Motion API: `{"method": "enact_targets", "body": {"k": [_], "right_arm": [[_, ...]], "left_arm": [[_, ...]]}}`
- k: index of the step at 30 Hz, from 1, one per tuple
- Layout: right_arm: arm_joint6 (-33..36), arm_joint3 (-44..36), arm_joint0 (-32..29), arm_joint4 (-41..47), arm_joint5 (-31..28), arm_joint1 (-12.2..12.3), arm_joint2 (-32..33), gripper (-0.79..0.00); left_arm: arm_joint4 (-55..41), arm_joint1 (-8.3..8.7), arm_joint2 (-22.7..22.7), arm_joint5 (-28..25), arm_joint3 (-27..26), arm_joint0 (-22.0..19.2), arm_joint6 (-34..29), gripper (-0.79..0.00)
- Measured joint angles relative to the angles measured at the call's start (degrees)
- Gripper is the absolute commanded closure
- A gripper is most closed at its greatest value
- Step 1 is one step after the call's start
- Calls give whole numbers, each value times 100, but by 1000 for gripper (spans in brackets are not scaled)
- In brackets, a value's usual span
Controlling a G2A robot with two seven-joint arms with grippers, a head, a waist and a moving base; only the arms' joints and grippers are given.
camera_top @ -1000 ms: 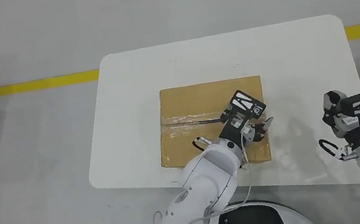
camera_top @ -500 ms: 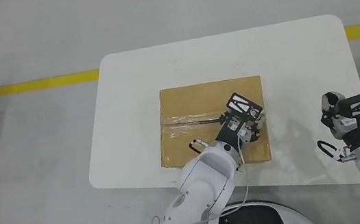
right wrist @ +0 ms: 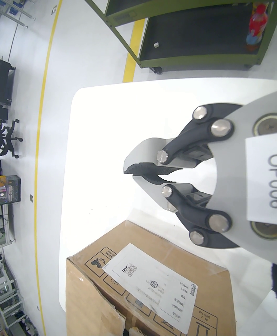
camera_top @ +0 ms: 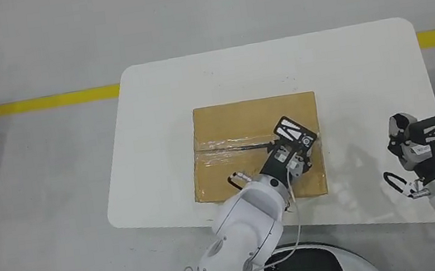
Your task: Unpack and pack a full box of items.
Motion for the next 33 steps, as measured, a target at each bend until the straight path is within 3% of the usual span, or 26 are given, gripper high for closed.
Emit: {"method": "enact_targets", "body": {"k": [1,2,12,22,33], "right_arm": [[-2,-4,1,3,-3,-4,4,0],[-1,-11,6,7,-7,-9,10,0],[-5,-147,179,160,-55,-52,-3,0],[144,-322,764,235,-282,-75,-160,0],[393,-203,1496,-116,-1040,-99,-1074,0]], "left_arm": [[6,0,-13,-2,-12,12,0,-46],[21,0,-31,-2,-27,27,0,0],[86,8,-289,28,-277,138,172,0],[-473,41,-884,-30,-805,292,344,0],[-770,99,-1295,-273,-1099,453,313,0]]}}
